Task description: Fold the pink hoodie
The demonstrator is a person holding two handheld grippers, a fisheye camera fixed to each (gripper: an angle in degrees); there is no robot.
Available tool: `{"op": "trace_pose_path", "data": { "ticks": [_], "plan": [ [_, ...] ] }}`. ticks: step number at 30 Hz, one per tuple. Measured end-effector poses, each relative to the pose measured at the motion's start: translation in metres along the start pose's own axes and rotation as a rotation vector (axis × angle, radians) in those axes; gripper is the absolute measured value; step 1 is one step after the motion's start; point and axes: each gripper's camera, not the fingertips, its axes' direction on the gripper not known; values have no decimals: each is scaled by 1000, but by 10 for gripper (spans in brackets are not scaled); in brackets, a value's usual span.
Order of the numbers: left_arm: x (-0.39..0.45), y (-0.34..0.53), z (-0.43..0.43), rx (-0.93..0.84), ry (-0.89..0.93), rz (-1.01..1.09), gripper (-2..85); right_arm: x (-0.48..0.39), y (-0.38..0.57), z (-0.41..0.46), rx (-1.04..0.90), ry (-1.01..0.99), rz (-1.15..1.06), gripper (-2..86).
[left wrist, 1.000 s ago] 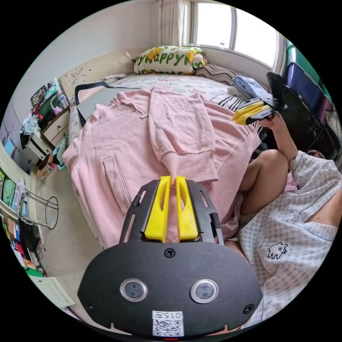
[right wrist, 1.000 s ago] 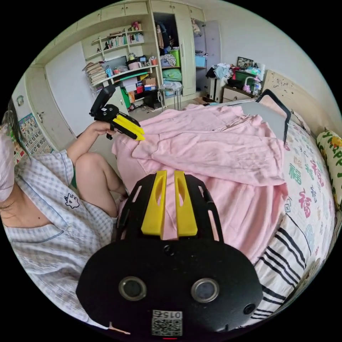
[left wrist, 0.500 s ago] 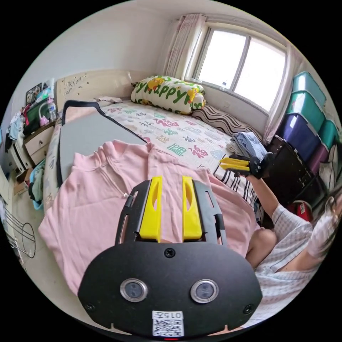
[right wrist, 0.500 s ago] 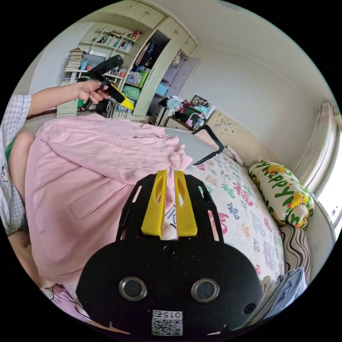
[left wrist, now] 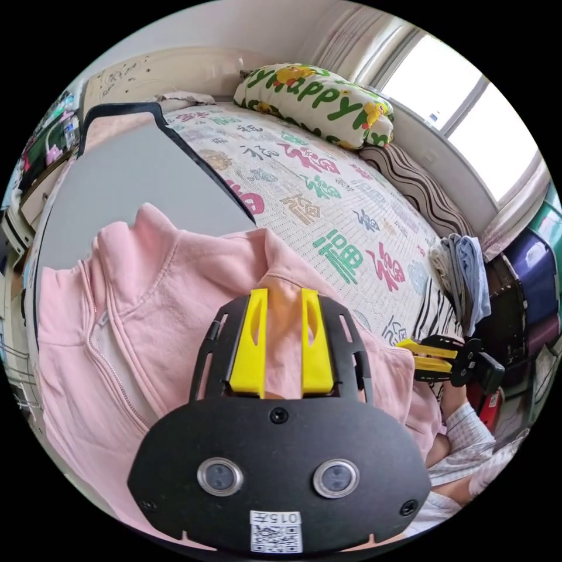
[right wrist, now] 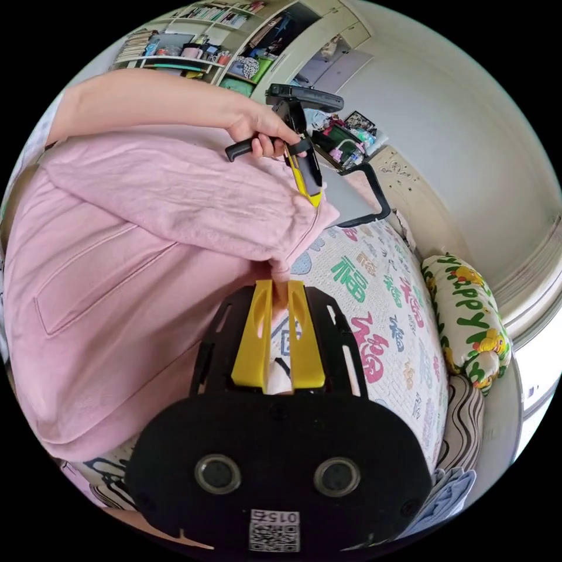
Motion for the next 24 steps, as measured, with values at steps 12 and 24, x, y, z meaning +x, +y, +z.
{"op": "trace_pose_path", "data": {
  "ticks": [12,24],
  "plan": [
    [41,-17,25,99,-118,48,23,43,12,2,-50,-93,238,2],
    [54,-19,47,42,-116,34,56,11,1,0,-10,80,58,40]
  ]
}}
